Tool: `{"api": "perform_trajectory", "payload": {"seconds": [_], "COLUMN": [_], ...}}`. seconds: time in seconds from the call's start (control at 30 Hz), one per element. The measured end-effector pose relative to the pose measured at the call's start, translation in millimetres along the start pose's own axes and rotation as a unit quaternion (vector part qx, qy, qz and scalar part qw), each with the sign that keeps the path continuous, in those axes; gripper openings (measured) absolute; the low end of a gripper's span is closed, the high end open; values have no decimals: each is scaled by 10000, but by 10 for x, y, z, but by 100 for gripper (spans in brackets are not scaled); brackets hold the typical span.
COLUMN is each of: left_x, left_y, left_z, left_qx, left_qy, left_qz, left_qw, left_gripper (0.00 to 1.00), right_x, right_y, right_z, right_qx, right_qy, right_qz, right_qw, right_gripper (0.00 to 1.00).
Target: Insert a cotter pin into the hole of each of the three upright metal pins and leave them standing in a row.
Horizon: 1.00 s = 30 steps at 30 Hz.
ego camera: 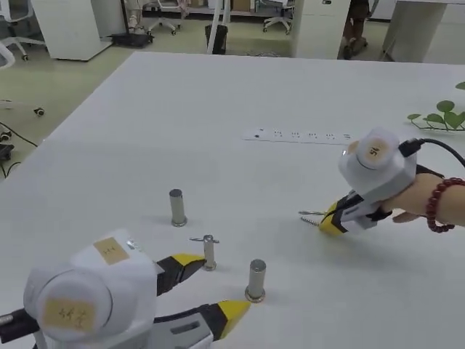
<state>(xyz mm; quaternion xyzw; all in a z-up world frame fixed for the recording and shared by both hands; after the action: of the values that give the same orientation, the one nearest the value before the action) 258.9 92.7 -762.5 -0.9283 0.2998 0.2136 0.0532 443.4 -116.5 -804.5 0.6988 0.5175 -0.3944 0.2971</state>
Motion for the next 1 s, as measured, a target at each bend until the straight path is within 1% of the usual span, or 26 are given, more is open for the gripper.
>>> {"api": "perform_trajectory", "payload": {"seconds": [0.1, 0.13, 0.17, 0.23, 0.3, 0.47, 0.53, 0.67, 0.73, 0.77, 0.8, 0.83, 0.9, 1.0], "left_x": [0, -1, -1, -3, -6, -20, -23, -25, -26, -25, -24, -23, -19, -7], "left_y": [-7, -7, -7, -9, -9, -23, -32, -50, -60, -62, -67, -70, -71, -71], "left_z": [3, 1, -1, -2, -5, -36, -51, -71, -89, -98, -112, -124, -158, -214], "left_qx": [-15, -26, -41, -68, -67, -46, -35, -65, -101, -109, -114, -114, -142, -217], "left_qy": [-17, -14, -12, -11, -17, 6, 26, 46, 57, 60, 59, 67, 86, 164], "left_qz": [-8, -6, 6, 22, 43, 51, 43, 42, 50, 58, 59, 67, 98, 139], "left_qw": [10000, 10000, 10000, 10000, 10000, 10000, 10000, 10000, 9999, 9999, 9999, 9999, 9998, 9995], "left_gripper": [43, 43, 42, 41, 40, 39, 39, 39, 38, 38, 38, 38, 37, 36], "right_x": [3, 3, 0, -2, -8, -49, -97, -160, -209, -237, -256, -278, -308, -370], "right_y": [-15, -25, -31, -59, -73, -107, -137, -200, -264, -310, -341, -374, -435, -546], "right_z": [-15, -21, -25, -34, -47, -70, -99, -148, -189, -221, -237, -266, -300, -374], "right_qx": [-89, -143, -277, -374, -365, -556, -530, -741, -885, -1041, -1107, -1268, -1365, -1621], "right_qy": [-82, -111, -139, -184, -153, -180, -106, -9, 48, 74, 86, 108, 169, 236], "right_qz": [46, 89, 117, 134, 101, 225, 236, 293, 343, 369, 385, 415, 418, 487], "right_qw": [9999, 9998, 9995, 9990, 9992, 9980, 9983, 9968, 9955, 9939, 9931, 9910, 9896, 9853], "right_gripper": [4, 3, 3, 3, 2, 2, 2, 2, 2, 2, 2, 2, 2, 2]}}
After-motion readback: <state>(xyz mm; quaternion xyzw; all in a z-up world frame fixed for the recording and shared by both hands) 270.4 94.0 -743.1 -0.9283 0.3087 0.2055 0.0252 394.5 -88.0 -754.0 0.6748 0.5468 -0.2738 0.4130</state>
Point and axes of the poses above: the centre of the closed fingertips' face, and the gripper's own axes: x roughly forward along the fingers, y roughly to its right, z roughly out of its underside, the point moved 7 cm from there along -x, roughly backward along the fingers, and after that the axes turned 5 degrees about -z, right-handed, at the moved point
